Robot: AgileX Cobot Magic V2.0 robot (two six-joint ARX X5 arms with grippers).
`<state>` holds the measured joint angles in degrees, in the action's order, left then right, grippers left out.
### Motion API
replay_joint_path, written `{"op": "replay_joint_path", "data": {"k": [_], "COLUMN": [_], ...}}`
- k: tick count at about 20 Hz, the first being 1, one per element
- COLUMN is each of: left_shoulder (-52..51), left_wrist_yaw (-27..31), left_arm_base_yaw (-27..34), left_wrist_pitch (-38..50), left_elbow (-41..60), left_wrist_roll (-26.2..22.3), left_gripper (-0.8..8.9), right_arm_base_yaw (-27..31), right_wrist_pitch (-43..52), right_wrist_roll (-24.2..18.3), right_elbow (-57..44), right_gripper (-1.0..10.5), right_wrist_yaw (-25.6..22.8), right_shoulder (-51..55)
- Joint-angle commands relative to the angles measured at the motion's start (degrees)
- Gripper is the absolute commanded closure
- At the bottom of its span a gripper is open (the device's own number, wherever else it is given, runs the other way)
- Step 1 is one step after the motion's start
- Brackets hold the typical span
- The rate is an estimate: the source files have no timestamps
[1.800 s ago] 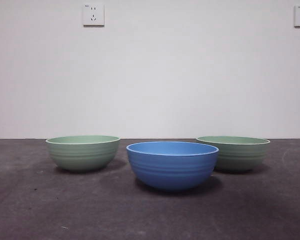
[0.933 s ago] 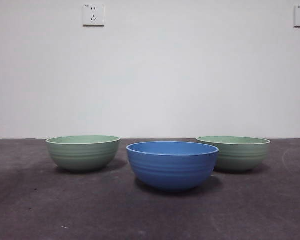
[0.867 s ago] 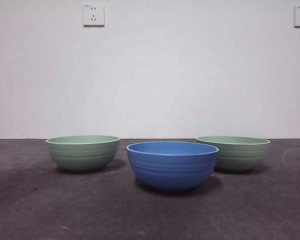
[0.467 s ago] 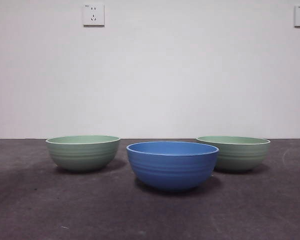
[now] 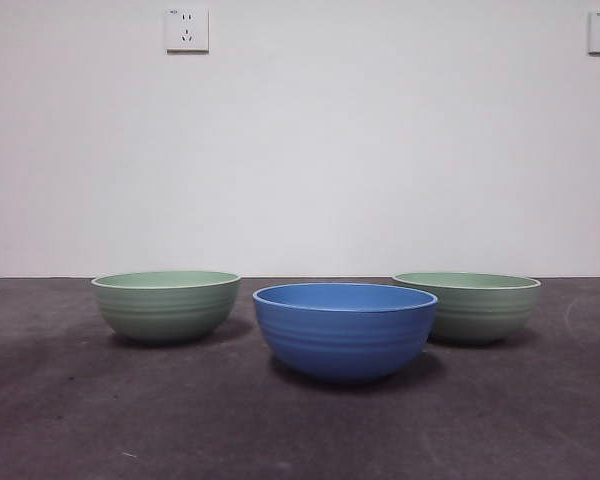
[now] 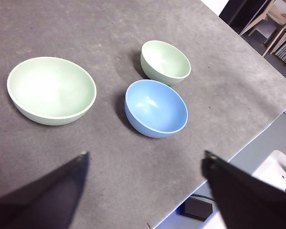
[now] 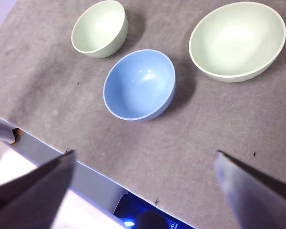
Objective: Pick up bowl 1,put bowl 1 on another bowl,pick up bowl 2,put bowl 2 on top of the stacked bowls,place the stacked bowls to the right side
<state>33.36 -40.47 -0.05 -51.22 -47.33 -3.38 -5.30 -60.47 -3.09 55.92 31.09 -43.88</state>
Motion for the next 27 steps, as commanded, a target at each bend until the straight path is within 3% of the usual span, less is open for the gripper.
{"op": "replay_joint_path", "data": {"k": [1,7,14,19,27], "left_shoulder": [0.0,0.0,0.0,0.0,0.0], "left_wrist_yaw": [0.0,0.0,0.0,0.0,-0.1], "left_arm_base_yaw": [0.0,0.0,0.0,0.0,0.0], "left_wrist_pitch": [0.1,0.1,0.1,0.1,0.0], "left_elbow": [-0.1,-0.1,-0.1,-0.1,-0.1], "left_wrist_roll": [0.5,0.5,0.4,0.4,0.4], "left_gripper": [2.16,2.16,2.16,2.15,2.16], "right_arm_base_yaw": [-0.1,-0.1,-0.1,-0.1,-0.1], "right_wrist_pitch": [0.1,0.4,6.6,15.7,26.0], "right_wrist_roll": [0.7,1.5,6.4,9.9,11.8], "right_elbow": [0.1,0.1,0.1,0.1,0.1], "right_gripper": [3.7,3.7,3.8,3.8,3.8], "right_wrist_yaw": [0.0,-0.5,-7.6,-9.2,-13.5], "right_shoulder": [-0.1,-0.9,-6.0,-13.3,-28.7]}}
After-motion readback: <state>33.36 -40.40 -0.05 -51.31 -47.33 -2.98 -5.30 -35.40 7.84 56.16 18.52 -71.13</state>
